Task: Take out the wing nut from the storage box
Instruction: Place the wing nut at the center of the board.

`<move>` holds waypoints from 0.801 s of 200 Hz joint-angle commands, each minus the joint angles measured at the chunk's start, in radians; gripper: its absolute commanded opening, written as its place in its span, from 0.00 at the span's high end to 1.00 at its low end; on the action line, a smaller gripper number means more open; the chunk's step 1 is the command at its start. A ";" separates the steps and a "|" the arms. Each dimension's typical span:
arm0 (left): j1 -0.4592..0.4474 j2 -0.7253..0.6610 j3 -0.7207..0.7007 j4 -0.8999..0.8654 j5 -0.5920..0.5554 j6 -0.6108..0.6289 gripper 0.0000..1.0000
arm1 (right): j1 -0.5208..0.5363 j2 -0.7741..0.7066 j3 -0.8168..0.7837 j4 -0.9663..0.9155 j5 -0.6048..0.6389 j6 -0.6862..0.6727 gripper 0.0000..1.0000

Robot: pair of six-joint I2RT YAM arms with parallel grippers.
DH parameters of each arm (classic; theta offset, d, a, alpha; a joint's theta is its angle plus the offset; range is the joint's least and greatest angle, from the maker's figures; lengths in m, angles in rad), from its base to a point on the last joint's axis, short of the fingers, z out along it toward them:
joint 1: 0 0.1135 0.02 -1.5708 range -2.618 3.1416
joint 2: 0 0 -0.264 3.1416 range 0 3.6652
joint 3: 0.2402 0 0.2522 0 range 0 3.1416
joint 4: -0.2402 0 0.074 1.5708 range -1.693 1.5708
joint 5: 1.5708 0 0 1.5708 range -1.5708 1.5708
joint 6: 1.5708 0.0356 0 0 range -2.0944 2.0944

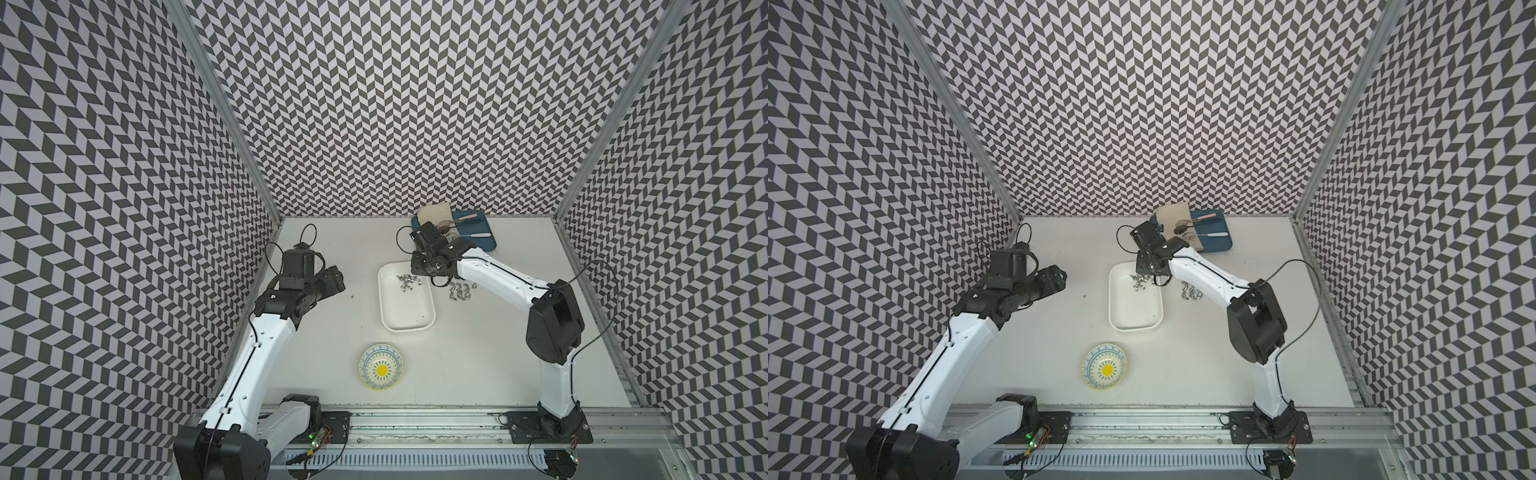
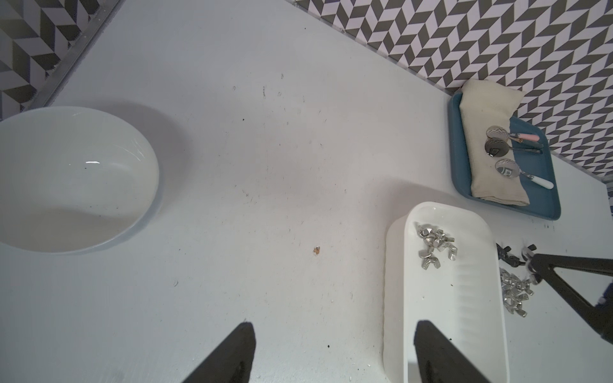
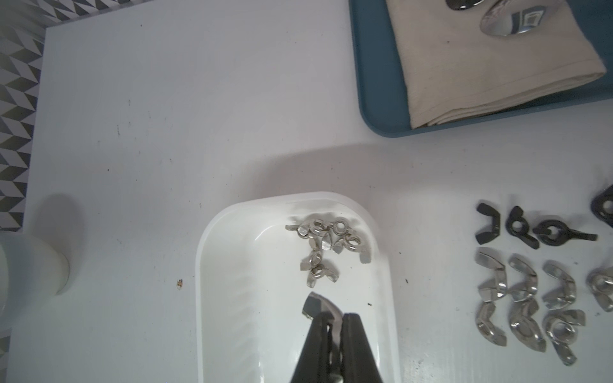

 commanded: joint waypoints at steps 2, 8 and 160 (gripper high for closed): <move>0.005 0.001 0.031 -0.008 -0.016 -0.010 0.21 | -0.055 -0.094 -0.074 0.059 -0.048 -0.043 1.00; 0.005 0.001 0.032 -0.007 -0.017 -0.010 0.21 | -0.071 -0.110 -0.097 0.073 -0.061 -0.055 1.00; 0.005 0.007 0.037 -0.017 -0.026 -0.014 0.21 | -0.341 -0.194 -0.510 0.206 -0.065 -0.149 1.00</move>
